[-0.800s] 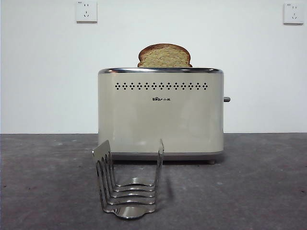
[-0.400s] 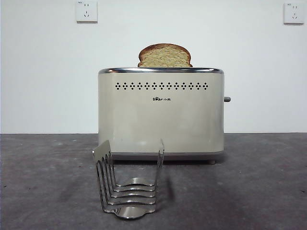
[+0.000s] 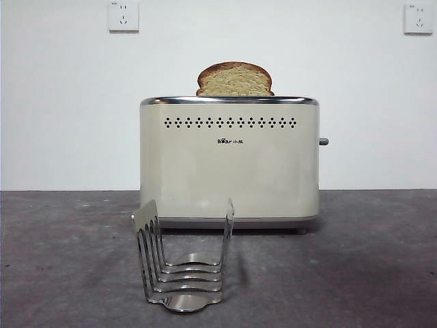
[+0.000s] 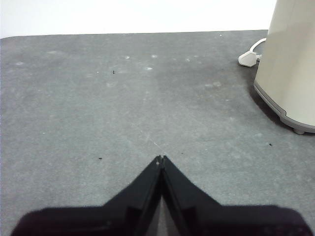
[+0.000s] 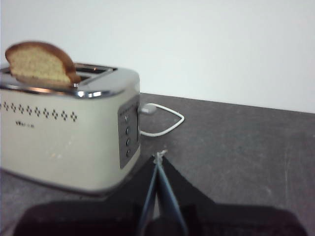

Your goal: Pick up a slice of bread from the rack,put the bread on the toaster,press the button

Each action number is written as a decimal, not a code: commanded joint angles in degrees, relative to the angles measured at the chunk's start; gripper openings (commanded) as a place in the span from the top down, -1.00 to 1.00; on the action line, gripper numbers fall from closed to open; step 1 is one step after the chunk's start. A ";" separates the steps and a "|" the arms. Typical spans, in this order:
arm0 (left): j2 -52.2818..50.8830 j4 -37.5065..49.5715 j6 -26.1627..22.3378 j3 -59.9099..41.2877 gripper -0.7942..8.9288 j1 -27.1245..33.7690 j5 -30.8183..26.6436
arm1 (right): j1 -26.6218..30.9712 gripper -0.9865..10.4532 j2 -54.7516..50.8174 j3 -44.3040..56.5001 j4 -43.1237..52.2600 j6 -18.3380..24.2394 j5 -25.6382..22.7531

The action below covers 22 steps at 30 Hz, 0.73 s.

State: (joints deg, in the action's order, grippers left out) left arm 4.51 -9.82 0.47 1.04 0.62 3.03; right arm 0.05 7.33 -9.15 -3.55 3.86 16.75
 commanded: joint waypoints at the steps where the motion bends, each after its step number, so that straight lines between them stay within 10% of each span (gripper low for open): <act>1: 0.00 0.42 -0.26 -0.61 0.84 0.15 0.20 | -0.02 0.83 -3.13 3.43 0.59 -0.55 -0.39; 22: 0.15 0.42 -0.26 -0.59 0.84 0.15 0.20 | -0.11 0.83 -6.91 8.35 -6.99 -2.54 -16.33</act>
State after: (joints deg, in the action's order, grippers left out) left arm 4.64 -9.80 0.47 1.04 0.62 3.05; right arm 0.01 0.60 -1.23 -10.63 1.89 0.89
